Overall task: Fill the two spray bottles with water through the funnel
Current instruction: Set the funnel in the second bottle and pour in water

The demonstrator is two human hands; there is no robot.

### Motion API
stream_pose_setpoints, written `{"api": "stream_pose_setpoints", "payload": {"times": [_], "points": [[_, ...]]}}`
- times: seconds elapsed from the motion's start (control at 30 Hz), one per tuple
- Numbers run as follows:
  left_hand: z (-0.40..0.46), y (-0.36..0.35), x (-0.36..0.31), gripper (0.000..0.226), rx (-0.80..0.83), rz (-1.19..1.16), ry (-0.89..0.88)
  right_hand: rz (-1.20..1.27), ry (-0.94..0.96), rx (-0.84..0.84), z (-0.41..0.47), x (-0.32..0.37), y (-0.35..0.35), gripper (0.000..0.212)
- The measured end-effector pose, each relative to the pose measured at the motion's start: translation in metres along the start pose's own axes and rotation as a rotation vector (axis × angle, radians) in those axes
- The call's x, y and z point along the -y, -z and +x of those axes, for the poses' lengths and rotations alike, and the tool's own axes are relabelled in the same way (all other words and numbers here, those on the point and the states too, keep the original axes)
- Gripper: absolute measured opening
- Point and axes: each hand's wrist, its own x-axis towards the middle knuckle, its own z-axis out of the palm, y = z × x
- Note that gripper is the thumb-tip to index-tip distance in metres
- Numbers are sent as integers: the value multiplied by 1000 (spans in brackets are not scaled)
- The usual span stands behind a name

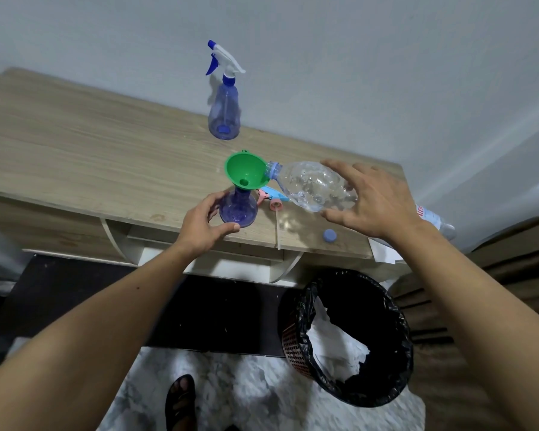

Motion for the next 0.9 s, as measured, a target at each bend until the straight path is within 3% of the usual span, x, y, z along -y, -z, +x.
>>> {"api": "stream_pose_setpoints", "payload": {"times": [0.43, 0.9], "points": [[-1, 1, -3, 88, 2, 4, -5, -29, 19, -6, -1, -3, -5, 90], [-1, 2, -2, 90, 2, 15, 12, 305, -100, -32, -3, 8, -19, 90]]}}
